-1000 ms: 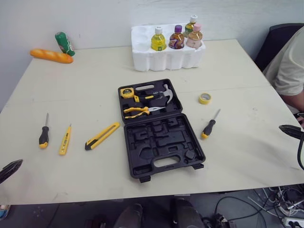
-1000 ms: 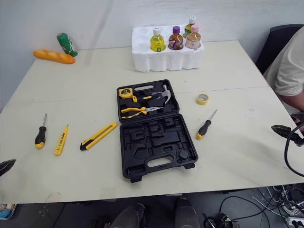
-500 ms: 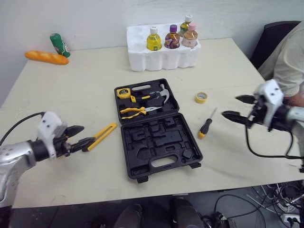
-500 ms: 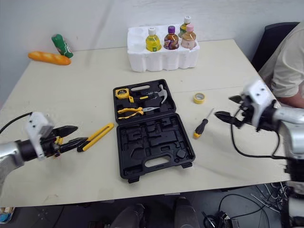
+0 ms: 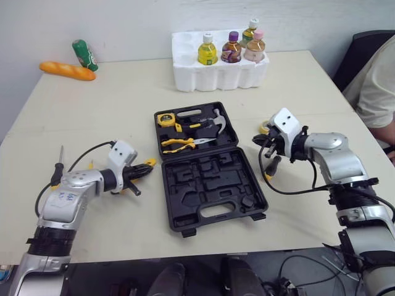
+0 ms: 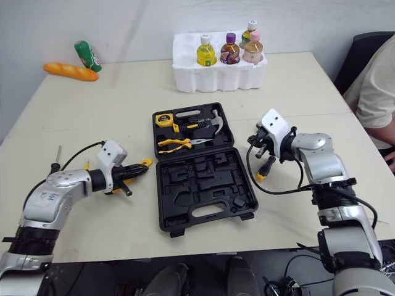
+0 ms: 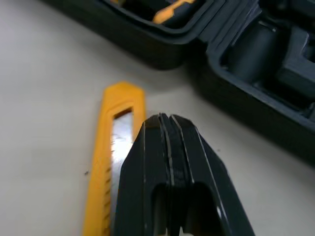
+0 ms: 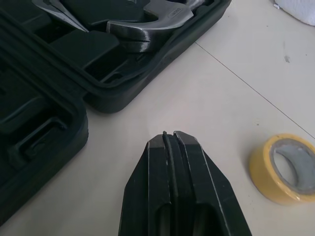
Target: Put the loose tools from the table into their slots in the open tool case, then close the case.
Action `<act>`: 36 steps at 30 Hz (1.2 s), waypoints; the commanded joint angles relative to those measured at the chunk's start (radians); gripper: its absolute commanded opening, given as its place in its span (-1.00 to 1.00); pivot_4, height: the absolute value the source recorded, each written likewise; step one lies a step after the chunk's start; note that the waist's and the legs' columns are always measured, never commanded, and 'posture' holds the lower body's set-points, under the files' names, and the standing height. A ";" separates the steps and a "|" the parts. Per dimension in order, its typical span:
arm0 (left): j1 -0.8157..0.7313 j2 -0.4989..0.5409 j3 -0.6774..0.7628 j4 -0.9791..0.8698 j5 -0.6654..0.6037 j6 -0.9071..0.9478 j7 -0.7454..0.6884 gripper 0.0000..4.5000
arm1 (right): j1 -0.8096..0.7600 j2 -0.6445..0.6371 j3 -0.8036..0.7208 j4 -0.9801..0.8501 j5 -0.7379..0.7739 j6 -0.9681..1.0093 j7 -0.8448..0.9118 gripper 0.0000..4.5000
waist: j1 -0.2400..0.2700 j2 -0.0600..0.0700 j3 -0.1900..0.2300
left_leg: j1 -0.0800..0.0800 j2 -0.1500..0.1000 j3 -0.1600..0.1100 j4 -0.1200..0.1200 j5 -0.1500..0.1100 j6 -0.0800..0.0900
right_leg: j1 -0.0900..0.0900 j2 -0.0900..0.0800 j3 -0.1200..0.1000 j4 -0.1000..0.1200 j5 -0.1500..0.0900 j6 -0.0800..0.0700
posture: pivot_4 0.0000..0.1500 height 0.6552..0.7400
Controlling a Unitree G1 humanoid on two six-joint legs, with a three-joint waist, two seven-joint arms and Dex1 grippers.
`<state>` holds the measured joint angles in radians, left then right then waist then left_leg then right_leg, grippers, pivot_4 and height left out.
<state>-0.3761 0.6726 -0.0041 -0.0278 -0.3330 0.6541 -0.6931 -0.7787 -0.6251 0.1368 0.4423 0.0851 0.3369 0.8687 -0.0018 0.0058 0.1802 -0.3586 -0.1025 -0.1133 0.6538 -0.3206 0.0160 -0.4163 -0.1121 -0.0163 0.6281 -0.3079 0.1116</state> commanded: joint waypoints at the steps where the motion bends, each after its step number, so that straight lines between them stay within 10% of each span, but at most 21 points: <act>1: -0.031 -0.008 0.003 -0.004 0.015 -0.005 0.003 -1.00 | -0.021 0.007 -0.016 0.005 -0.016 -0.017 -0.016 -0.97 | 0.000 0.000 0.000 | 0.000 0.000 0.000 0.000 0.000 0.000 | -0.001 0.000 0.000 0.000 0.000 0.000 | 1.00 0.94; 15: -0.127 -0.101 -0.041 0.078 0.073 -0.024 0.016 -1.00 | -0.024 0.098 -0.001 -0.011 -0.008 -0.016 0.033 -0.97 | -0.002 0.000 0.000 | -0.001 0.000 0.000 0.003 0.000 0.000 | -0.001 0.001 0.001 0.002 0.000 0.000 | 1.00 0.94; 36: -0.083 -0.092 -0.113 0.003 0.119 -0.127 -0.157 -1.00 | 0.354 0.083 -0.050 -0.589 0.157 0.234 0.121 -0.97 | 0.004 -0.002 -0.001 | -0.012 -0.004 -0.003 0.010 0.000 0.000 | -0.012 0.000 0.003 0.009 0.001 0.001 | 1.00 0.94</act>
<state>-0.4241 0.6273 -0.0720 0.0106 -0.1929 0.5724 -0.8250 -0.4203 -0.5807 0.0390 -0.0718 0.1800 0.5695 0.9713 0.0022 0.0041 0.1792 -0.3705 -0.1063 -0.1159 0.6636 -0.3207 0.0160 -0.4282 -0.1123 -0.0128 0.6376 -0.3072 0.1128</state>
